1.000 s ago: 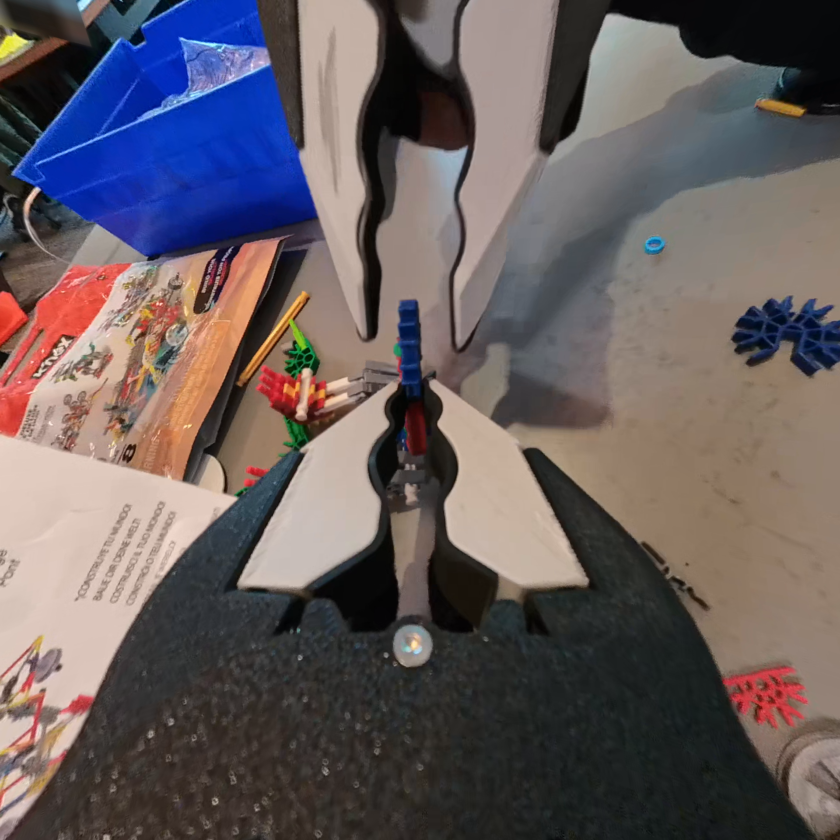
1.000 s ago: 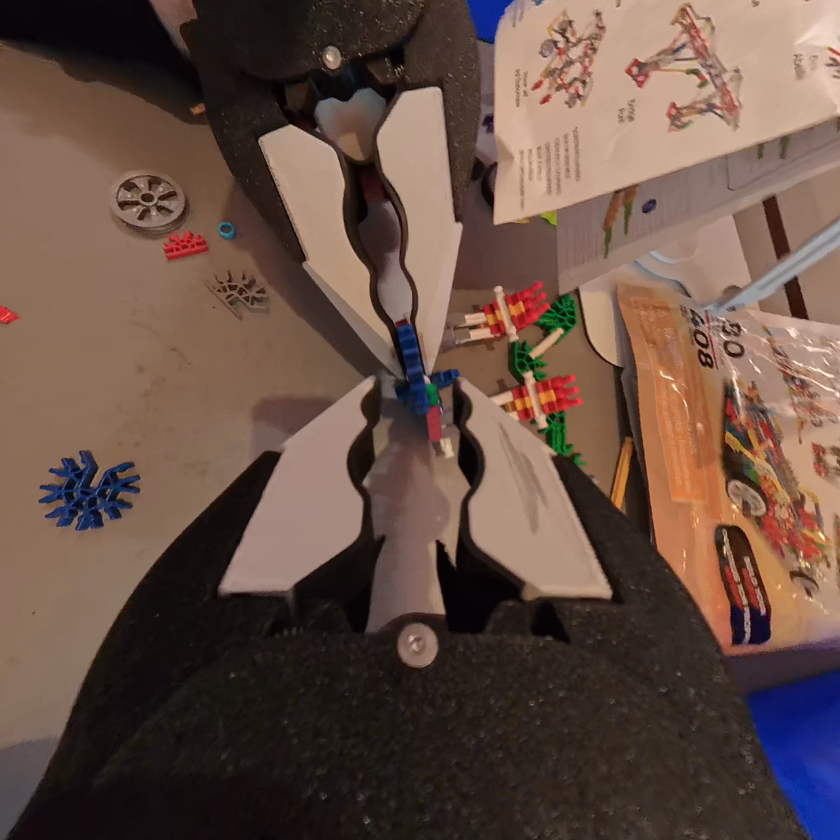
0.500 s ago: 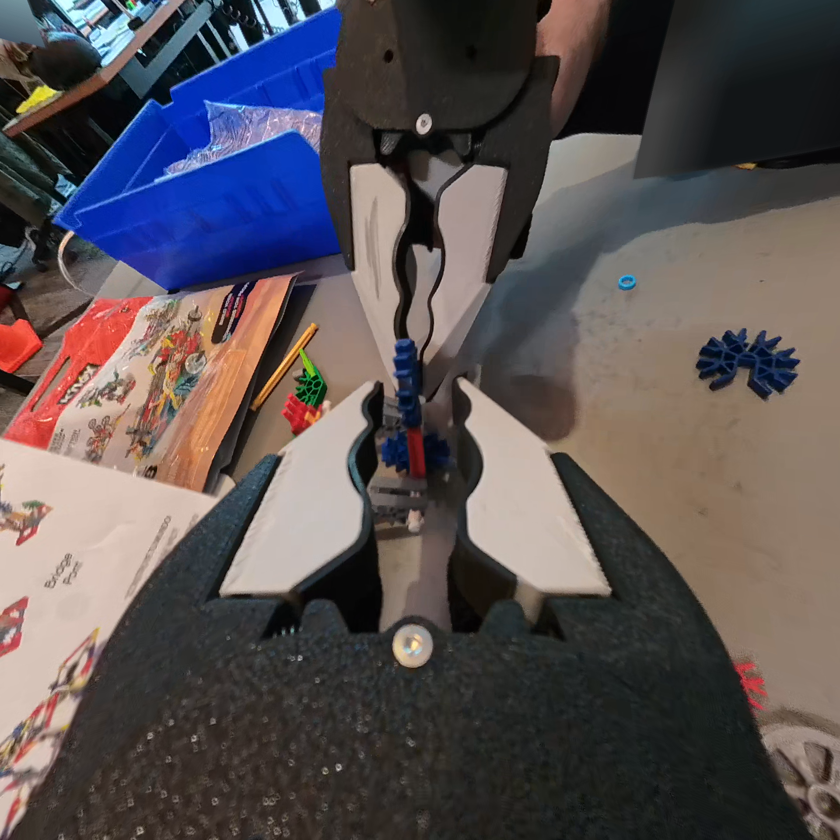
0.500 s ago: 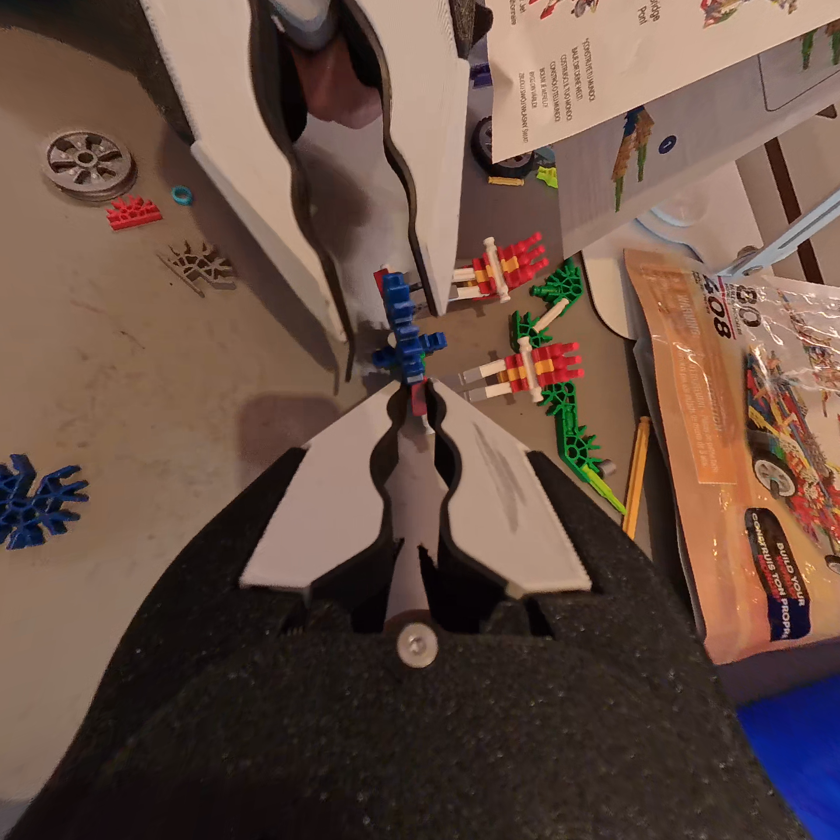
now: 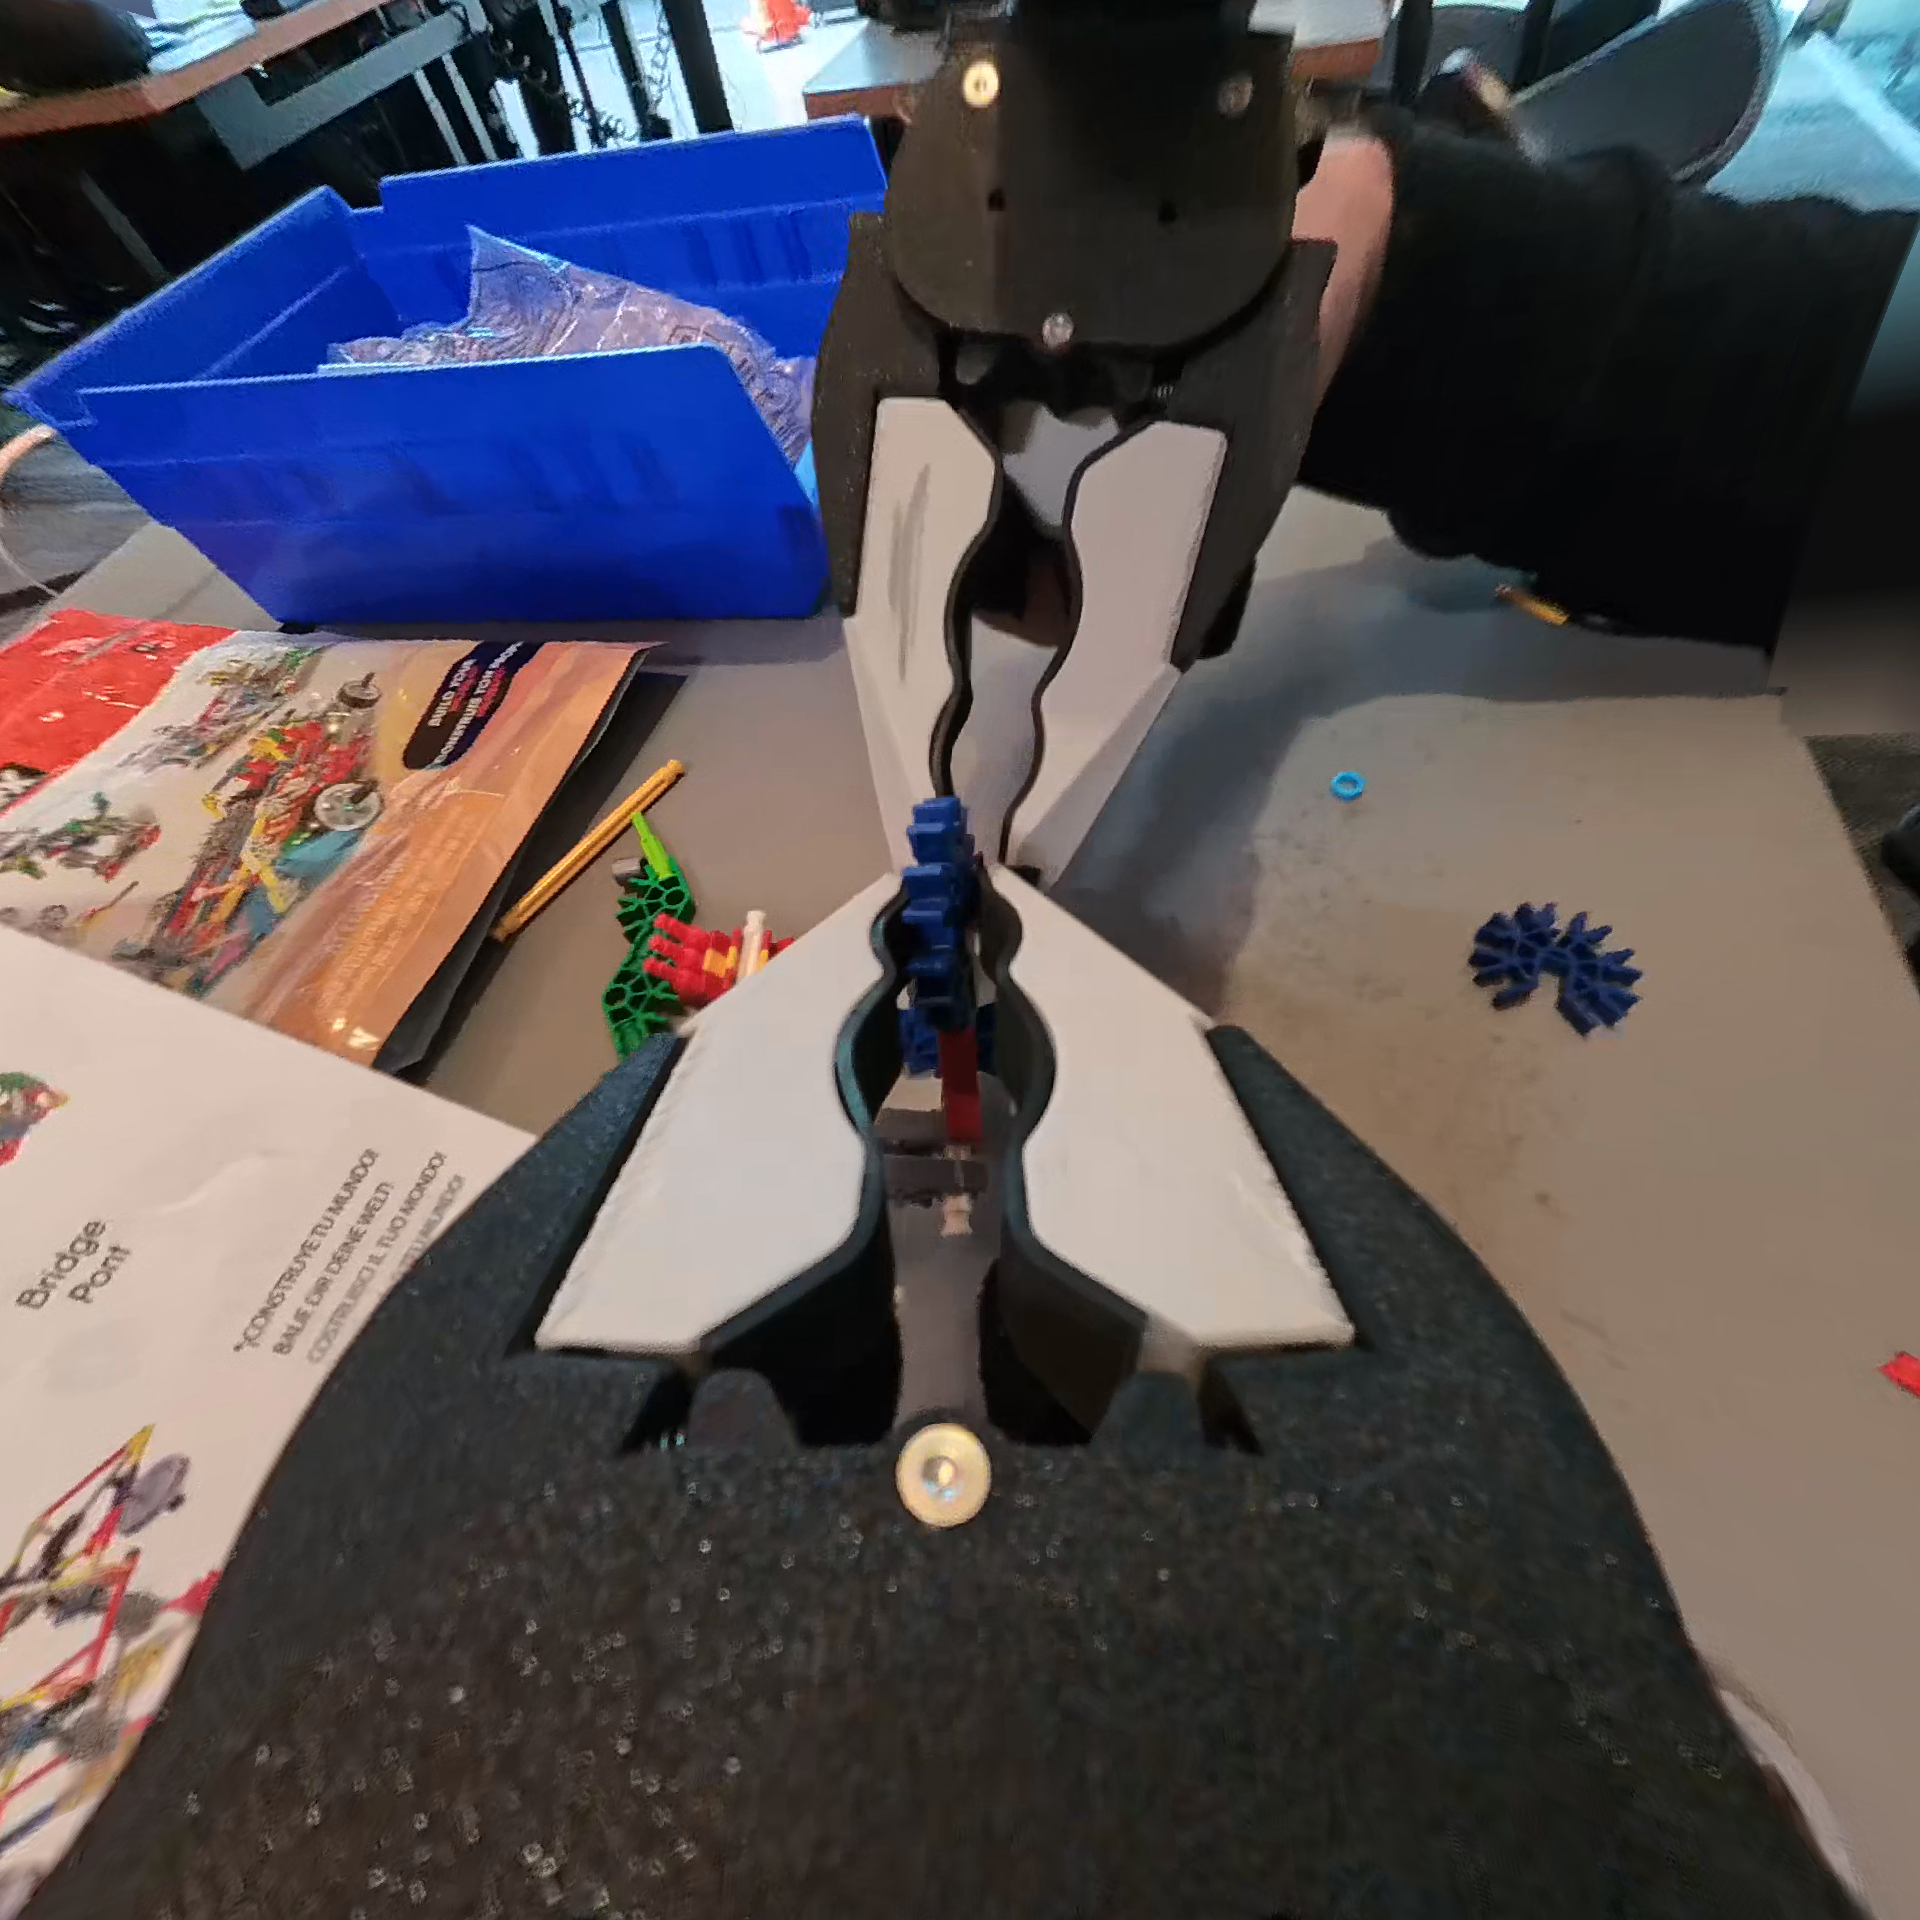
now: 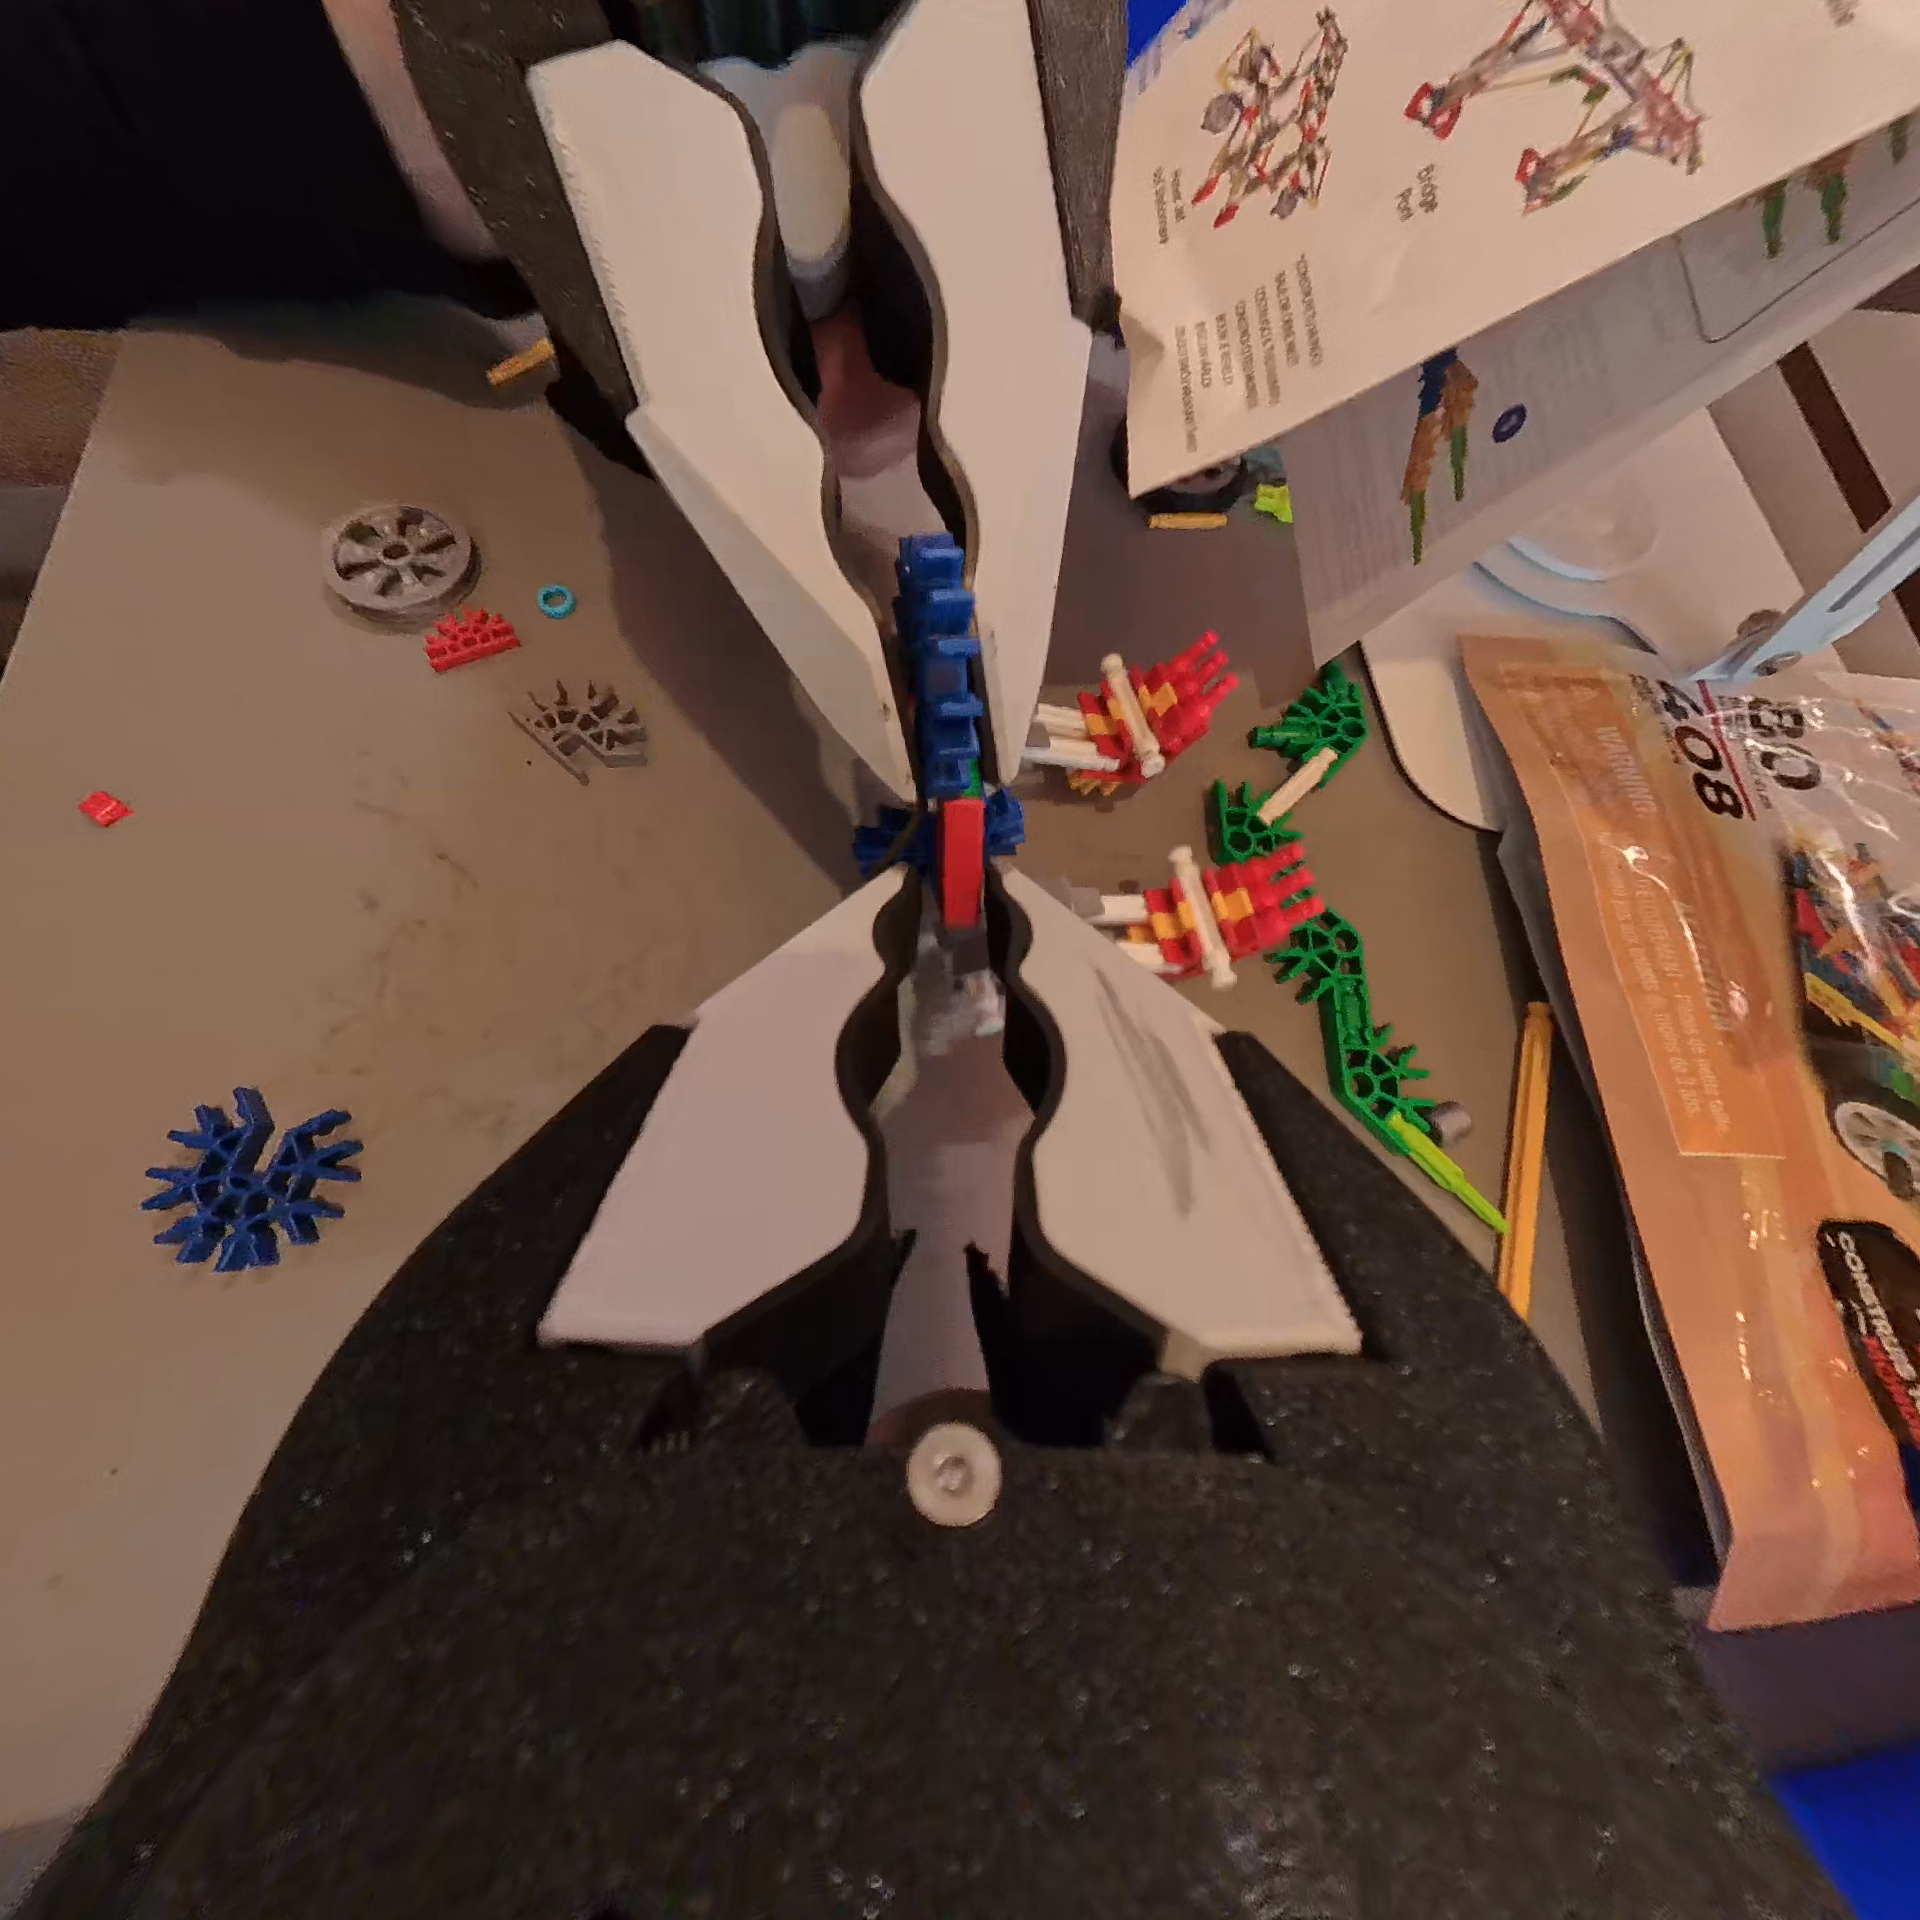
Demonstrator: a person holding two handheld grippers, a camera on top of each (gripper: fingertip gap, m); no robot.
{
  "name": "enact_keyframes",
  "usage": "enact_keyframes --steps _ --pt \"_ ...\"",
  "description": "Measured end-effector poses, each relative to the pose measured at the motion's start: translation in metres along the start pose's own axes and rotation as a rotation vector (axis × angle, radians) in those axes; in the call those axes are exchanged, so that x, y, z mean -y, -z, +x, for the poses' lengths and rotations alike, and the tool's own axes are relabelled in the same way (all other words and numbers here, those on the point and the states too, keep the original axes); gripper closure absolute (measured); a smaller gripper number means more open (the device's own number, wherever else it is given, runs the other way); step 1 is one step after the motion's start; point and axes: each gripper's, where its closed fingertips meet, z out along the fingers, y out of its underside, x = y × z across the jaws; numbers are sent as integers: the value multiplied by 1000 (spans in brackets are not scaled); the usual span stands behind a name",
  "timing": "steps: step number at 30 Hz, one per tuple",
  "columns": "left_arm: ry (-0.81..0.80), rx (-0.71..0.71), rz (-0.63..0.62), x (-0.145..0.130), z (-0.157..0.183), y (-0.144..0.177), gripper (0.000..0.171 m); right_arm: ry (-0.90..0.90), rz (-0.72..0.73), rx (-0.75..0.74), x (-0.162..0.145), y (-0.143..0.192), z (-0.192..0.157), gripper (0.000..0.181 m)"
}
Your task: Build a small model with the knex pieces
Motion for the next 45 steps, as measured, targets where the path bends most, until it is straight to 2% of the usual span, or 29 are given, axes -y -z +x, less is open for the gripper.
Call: enact_keyframes --steps 5,10,14,19,28,35,45 --pt "60 -73 26 -1 6 3 163 39 0 -4 3 -1 -3 176" --pt "21 -14 58 10 -2 19 158 17 3 4 3 -1 -2 176" --pt "11 -13 51 9 -2 20 163 0 14 13 5 1 -2 176" --pt "60 -22 82 15 -3 21 165 -38 38 32 8 4 -2 176" --pt "249 -81 157 24 -7 20 166 -152 81 97 13 10 -3 176" --pt "285 -87 164 25 -8 20 167 -202 95 123 14 11 -2 176" --pt "336 -124 162 24 -6 19 168 -169 83 102 12 10 -1 176"
